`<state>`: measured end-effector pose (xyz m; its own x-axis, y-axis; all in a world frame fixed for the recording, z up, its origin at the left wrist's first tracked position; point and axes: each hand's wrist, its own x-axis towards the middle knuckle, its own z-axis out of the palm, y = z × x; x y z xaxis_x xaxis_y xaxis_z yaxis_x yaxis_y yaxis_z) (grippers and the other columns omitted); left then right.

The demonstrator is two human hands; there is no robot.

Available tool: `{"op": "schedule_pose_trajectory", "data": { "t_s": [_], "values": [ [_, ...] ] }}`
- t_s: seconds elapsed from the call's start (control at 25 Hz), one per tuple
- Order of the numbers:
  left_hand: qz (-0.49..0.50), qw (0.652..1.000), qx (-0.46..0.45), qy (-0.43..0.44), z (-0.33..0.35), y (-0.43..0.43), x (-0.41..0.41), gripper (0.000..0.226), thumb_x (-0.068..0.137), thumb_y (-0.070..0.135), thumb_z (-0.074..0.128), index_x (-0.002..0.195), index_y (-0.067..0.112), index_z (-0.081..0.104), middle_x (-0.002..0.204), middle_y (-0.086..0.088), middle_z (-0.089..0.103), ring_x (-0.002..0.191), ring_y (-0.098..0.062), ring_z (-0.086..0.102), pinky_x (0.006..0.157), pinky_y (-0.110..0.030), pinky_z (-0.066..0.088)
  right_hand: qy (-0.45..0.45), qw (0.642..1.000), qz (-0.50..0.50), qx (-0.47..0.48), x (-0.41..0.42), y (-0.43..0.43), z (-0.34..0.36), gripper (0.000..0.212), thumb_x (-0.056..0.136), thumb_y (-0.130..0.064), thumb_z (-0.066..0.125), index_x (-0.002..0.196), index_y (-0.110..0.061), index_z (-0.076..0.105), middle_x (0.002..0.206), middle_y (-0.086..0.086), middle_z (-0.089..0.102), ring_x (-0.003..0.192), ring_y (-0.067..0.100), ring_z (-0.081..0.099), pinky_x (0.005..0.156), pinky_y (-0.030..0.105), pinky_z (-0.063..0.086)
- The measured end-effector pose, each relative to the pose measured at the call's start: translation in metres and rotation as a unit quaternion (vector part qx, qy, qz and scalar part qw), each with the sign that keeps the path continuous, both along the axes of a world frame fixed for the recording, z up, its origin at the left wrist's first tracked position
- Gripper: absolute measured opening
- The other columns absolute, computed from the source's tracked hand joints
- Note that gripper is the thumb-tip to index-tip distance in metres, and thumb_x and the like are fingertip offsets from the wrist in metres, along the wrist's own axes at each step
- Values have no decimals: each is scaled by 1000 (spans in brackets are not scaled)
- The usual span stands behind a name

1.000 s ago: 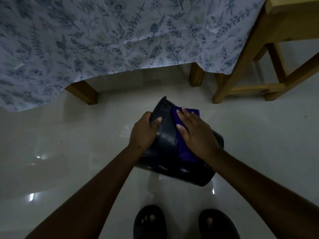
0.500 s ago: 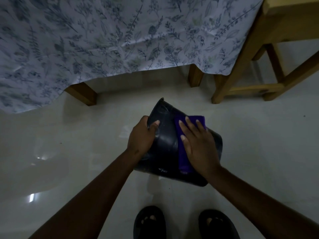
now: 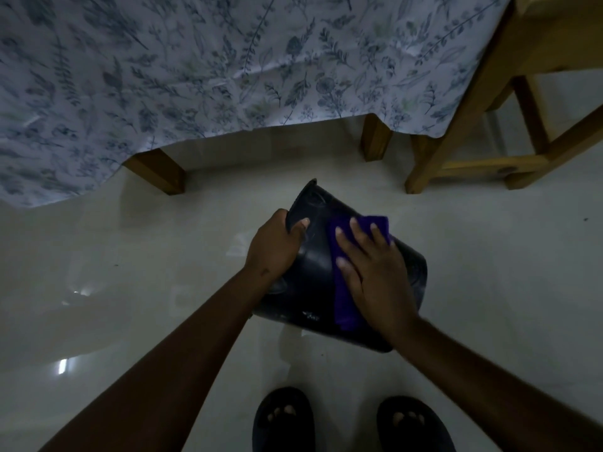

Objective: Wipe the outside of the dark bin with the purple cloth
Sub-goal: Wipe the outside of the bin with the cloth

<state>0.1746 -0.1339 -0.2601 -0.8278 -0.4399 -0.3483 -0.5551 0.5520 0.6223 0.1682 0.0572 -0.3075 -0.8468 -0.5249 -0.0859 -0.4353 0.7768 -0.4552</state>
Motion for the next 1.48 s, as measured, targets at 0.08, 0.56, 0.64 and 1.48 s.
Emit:
{"op": "schedule_pose_trajectory", "data": {
  "t_s": [0.08,0.56,0.64,1.48],
  "values": [
    [-5,1000,-3,4,-5,-1,4,30,95,43,45,98,14,53,86,0,59,74,-17,57,57,-24,40,45,997,67,17,45,12,-3,54,97,-47,30,149,-31,24,160,-1,20,149,29,8,116,55,17],
    [-23,999,-23,22,4,-3,63,22,100,36,39,88,22,52,72,11,58,65,-8,59,54,-16,41,-78,996,-4,-42,-58,-8,-6,57,97,-53,31,150,-35,20,160,-2,22,147,23,20,116,46,25],
    [-29,996,-74,28,1,-7,46,30,100,37,38,82,18,51,67,9,54,62,-7,53,55,-17,37,-5,999,33,-4,-12,-2,-3,58,97,-51,31,151,-34,16,161,-2,16,148,27,13,116,52,21],
    [22,995,-79,62,-6,4,49,40,102,38,29,88,14,57,80,0,62,74,-18,61,67,-27,46,-209,971,-106,-52,-63,-19,1,53,99,-54,23,145,-31,36,152,0,41,136,24,40,112,45,31]
  ]
}}
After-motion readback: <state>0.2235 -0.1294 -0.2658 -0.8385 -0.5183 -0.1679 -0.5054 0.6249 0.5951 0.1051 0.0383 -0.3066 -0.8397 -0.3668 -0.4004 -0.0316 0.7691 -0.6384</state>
